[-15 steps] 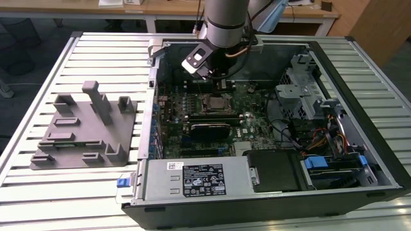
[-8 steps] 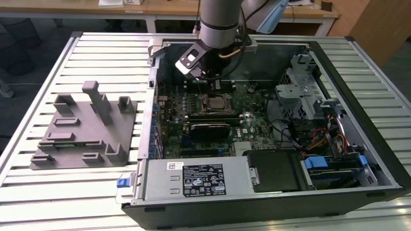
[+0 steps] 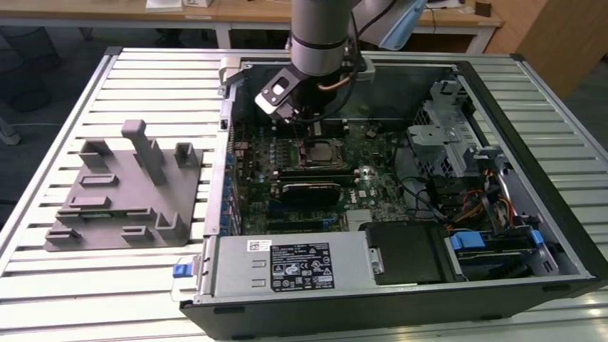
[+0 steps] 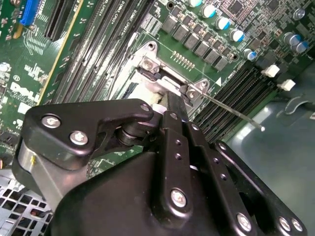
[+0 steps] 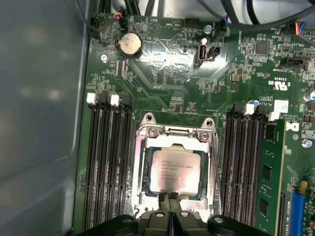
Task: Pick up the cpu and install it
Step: 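Close the cpu cover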
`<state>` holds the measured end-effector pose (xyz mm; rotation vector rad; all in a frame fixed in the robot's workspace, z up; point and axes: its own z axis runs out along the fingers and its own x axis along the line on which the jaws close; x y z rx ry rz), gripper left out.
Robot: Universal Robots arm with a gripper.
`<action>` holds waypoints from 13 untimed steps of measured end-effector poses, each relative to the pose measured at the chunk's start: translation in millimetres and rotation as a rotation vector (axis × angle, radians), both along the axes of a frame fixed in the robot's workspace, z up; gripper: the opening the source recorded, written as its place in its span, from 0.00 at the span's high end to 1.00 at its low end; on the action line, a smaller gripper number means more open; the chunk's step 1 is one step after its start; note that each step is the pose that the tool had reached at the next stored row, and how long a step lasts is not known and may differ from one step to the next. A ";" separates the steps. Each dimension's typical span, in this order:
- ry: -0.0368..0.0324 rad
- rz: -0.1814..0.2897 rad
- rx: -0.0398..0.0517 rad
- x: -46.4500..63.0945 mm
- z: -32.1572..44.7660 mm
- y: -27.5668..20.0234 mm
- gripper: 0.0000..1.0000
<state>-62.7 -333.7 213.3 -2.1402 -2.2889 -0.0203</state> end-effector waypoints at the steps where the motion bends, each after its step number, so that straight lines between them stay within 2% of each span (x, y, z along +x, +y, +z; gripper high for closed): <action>1: 0.0000 0.000 0.0000 -0.3 -1.0 0.0 0.89; 13: 0.0001 0.000 0.0000 -0.6 -12.6 0.0 0.89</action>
